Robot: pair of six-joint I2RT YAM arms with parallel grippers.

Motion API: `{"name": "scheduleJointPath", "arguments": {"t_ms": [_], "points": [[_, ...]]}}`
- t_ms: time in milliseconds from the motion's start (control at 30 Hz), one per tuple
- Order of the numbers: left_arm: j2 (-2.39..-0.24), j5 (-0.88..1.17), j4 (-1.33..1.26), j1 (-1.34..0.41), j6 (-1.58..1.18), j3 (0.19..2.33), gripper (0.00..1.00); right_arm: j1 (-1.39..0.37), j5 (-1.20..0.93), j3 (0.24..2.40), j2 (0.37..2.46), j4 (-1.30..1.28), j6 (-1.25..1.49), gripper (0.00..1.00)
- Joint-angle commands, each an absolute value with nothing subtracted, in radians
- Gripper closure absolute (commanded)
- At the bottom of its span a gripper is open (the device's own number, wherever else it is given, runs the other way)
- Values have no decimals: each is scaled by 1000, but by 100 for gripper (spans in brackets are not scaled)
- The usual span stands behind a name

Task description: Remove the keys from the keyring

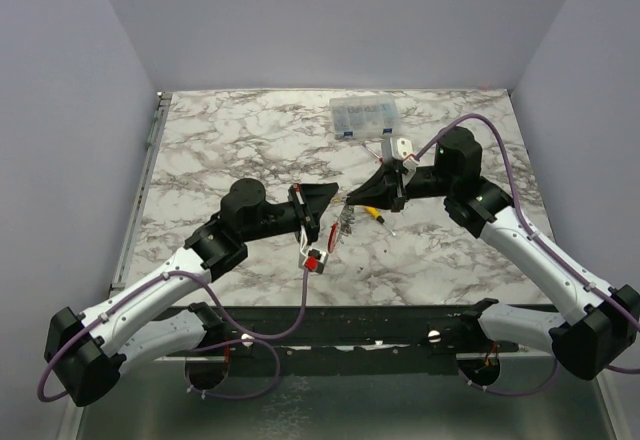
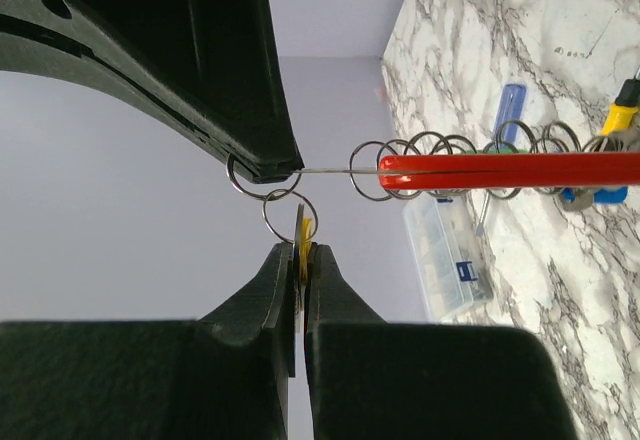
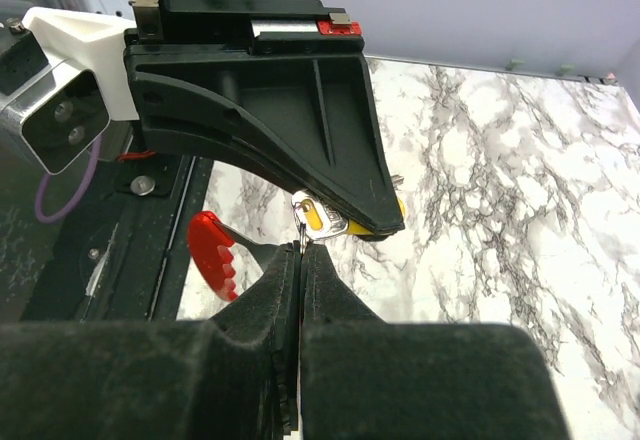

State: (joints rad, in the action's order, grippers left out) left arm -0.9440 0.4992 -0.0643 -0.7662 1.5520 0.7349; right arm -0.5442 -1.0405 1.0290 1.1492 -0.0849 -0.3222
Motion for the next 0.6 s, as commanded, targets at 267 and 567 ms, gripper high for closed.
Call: {"name": "scheduleJointPath", "arguments": {"t_ms": [267, 567], "points": [[-991, 463, -133, -759, 1583, 703, 100, -543, -1102, 1072, 1145, -22, -291, 99], [-1007, 488, -152, -759, 1603, 696, 100, -542, -1106, 1074, 1164, 23, -262, 99]]}}
